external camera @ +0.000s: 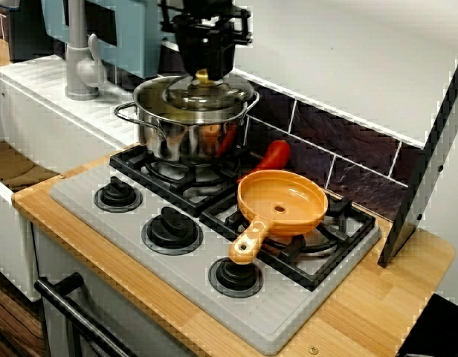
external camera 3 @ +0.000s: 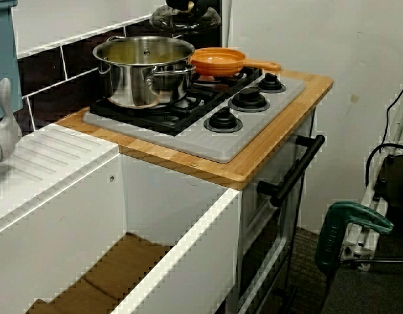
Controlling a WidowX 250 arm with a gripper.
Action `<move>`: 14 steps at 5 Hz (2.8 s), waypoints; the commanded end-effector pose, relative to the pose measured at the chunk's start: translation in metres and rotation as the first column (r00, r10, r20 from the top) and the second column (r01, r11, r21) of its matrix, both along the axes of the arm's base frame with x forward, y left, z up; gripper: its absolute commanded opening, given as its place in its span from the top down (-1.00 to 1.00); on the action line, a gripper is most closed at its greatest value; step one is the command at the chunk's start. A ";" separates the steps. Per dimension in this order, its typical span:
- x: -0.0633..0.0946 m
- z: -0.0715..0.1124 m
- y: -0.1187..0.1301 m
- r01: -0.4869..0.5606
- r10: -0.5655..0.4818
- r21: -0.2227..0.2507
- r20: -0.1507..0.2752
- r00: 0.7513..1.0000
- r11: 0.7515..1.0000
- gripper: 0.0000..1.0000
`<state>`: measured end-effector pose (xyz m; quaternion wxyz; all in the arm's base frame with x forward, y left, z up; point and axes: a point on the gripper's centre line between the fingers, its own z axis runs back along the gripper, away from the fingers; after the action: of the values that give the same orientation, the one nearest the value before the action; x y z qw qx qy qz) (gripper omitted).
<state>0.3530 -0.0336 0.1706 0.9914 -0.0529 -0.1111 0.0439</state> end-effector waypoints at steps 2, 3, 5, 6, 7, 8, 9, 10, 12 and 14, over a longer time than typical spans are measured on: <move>-0.020 0.023 0.033 -0.027 0.025 0.018 0.110 0.994 0.999 1.00; -0.023 0.018 0.046 -0.047 0.043 0.034 0.126 0.991 0.998 1.00; -0.019 0.006 0.056 -0.070 0.059 0.078 0.132 0.989 0.994 1.00; -0.019 0.002 0.063 -0.077 0.064 0.095 0.134 0.989 0.993 1.00; -0.020 -0.002 0.066 -0.078 0.064 0.108 0.128 0.990 0.991 1.00; -0.020 -0.007 0.069 -0.076 0.060 0.126 0.127 0.990 0.989 1.00; -0.023 -0.013 0.074 -0.074 0.057 0.138 0.122 0.991 0.988 1.00; -0.024 -0.016 0.068 -0.052 0.037 0.140 0.106 0.994 0.989 1.00; -0.016 -0.018 0.059 -0.063 0.053 0.118 0.081 0.995 0.991 1.00; -0.011 -0.024 0.053 -0.078 0.068 0.130 0.078 0.995 0.988 1.00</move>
<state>0.3379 0.0205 0.1376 0.9879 0.0150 -0.1368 0.0722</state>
